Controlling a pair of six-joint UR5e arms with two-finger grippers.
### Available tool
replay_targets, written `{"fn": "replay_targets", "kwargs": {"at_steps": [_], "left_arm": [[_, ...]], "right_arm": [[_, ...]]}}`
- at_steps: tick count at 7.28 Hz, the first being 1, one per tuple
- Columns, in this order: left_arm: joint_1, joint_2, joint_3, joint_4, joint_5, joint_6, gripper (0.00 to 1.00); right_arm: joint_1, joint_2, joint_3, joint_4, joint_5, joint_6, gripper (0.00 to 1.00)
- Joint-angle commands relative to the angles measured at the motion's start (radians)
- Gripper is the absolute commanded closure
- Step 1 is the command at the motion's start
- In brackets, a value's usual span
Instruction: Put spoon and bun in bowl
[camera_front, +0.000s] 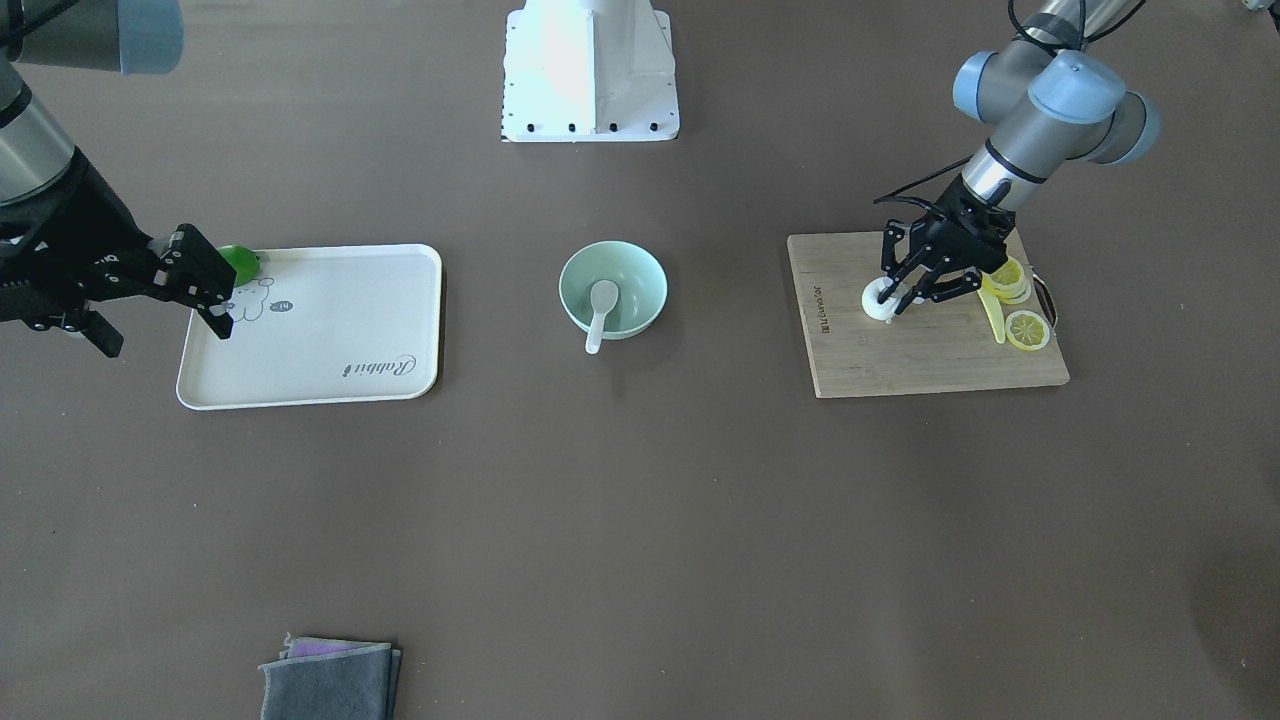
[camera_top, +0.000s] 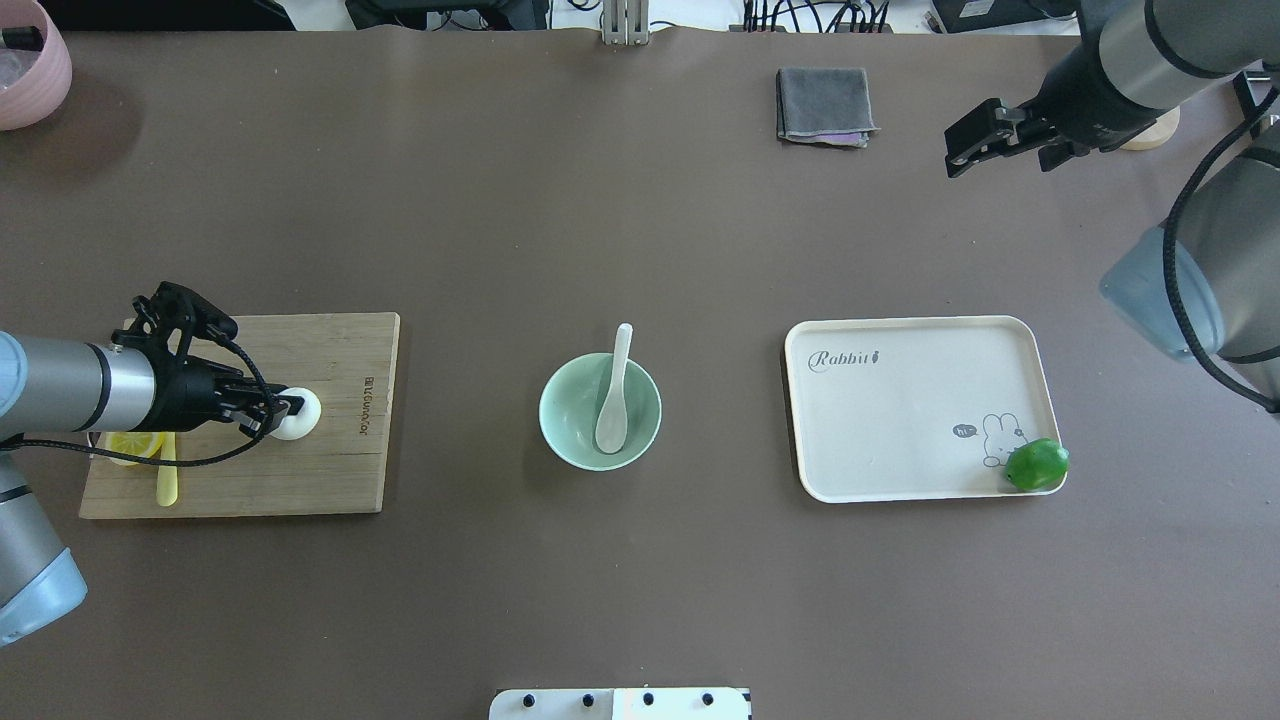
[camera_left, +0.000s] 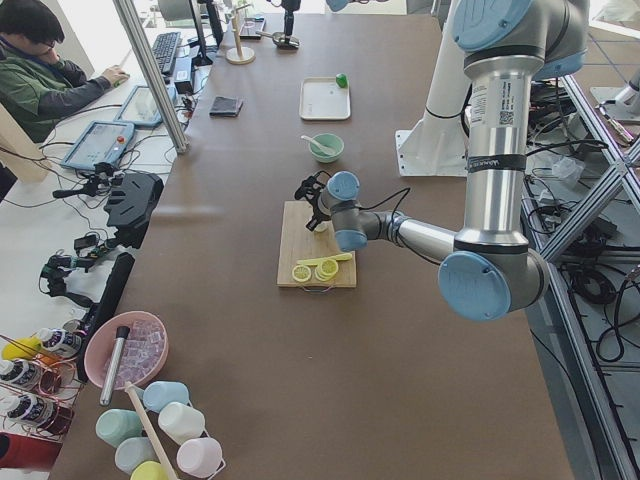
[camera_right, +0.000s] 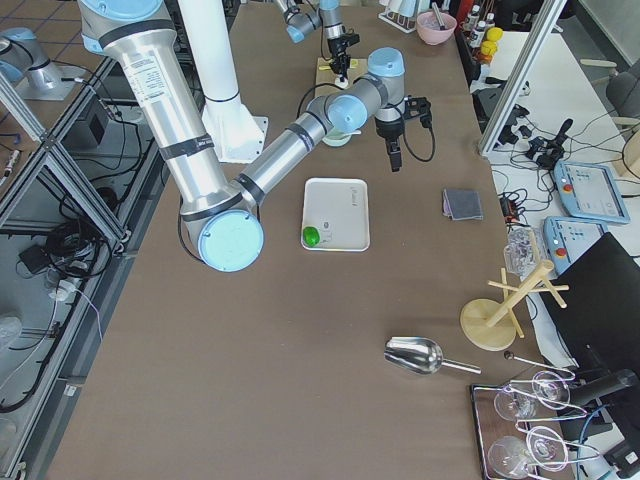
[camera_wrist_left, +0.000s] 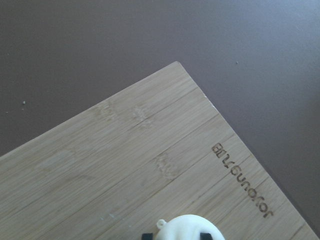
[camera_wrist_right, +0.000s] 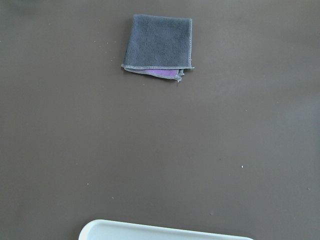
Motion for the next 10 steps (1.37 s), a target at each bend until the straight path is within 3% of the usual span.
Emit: {"fn": "replay_targets", "kwargs": {"at_steps": [1,3,7,8,9,10], "left_arm": [[0.002,-0.009,-0.034,-0.076,0.054,-0.055,1.0],[0.016,-0.123,-0.049,-0.074,0.062,-0.26,1.0],[0.278,-0.381,0.0,-0.053,0.411,-0.451,1.0],[0.317,-0.426,0.017,-0.053,0.443,-0.454,0.92],[0.344,-0.463,0.032,-0.051,0.447,-0.492,0.36],[0.345,-0.471,0.059,-0.054,0.453,-0.518,0.03]], "right_arm": [[0.093,-0.052,-0.032,-0.002,0.062,-0.174,0.0],[0.187,-0.113,-0.1,0.007,0.138,-0.398,0.0],[0.301,-0.168,-0.181,0.007,0.212,-0.627,0.0],[0.306,-0.168,-0.183,0.007,0.214,-0.629,0.0],[0.306,-0.168,-0.181,0.007,0.214,-0.629,0.0],[0.306,-0.168,-0.181,0.007,0.215,-0.631,0.0]]}}
